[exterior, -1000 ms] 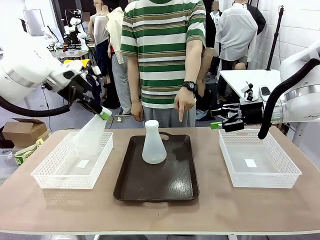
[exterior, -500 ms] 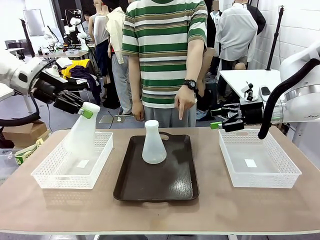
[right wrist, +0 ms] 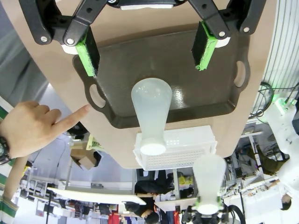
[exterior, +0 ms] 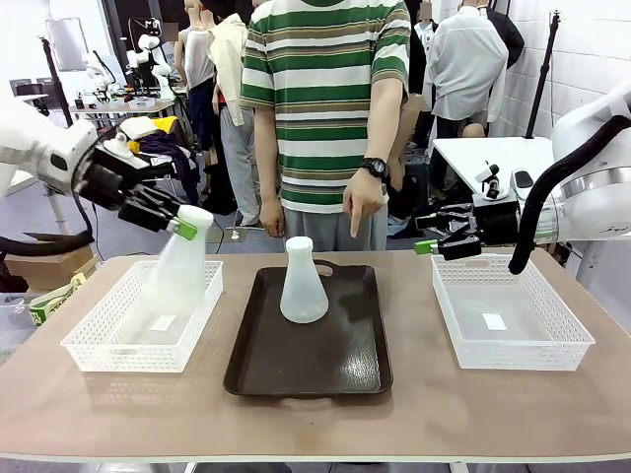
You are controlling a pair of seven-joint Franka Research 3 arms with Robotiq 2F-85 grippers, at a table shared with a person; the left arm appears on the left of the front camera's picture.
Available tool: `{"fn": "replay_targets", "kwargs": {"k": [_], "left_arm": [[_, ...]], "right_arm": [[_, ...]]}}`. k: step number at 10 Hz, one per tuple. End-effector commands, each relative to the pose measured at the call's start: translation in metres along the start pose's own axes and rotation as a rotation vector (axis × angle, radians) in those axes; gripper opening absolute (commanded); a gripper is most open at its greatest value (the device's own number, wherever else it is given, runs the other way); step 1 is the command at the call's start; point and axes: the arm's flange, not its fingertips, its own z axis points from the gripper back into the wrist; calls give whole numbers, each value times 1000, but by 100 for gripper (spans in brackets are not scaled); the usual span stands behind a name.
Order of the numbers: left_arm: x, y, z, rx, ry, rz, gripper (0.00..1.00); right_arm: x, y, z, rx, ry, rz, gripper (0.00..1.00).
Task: Prepare the laboratory tools.
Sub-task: Place the picked Big flask upright in the Handle tray as directed by the person.
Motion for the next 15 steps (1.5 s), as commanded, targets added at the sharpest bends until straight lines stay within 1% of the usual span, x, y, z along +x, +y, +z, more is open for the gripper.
{"fn": "replay_targets", "kwargs": {"k": [1,3,4,6,8,12,13,15], "left_arm": [[-11,5,-38,-208,-164,-145,0],[-17,3,-68,-273,-163,-187,0],[-18,3,-81,-263,-193,-224,0],[-21,3,-97,-233,-283,-282,0],[-23,5,-113,-185,-344,-293,0],[-36,22,-144,-166,-372,-271,0],[-38,25,-152,-169,-388,-287,0],[-43,31,-166,-158,-386,-309,0]], "right_arm": [[-1,1,1,1,11,-6,100],[-1,1,1,1,11,-6,100],[-1,1,1,1,11,-6,100],[-1,1,1,1,11,-6,100],[-1,1,1,1,11,-6,100],[-1,1,1,1,11,-6,100],[-1,1,1,1,11,-6,100],[-1,1,1,1,11,-6,100]]}}
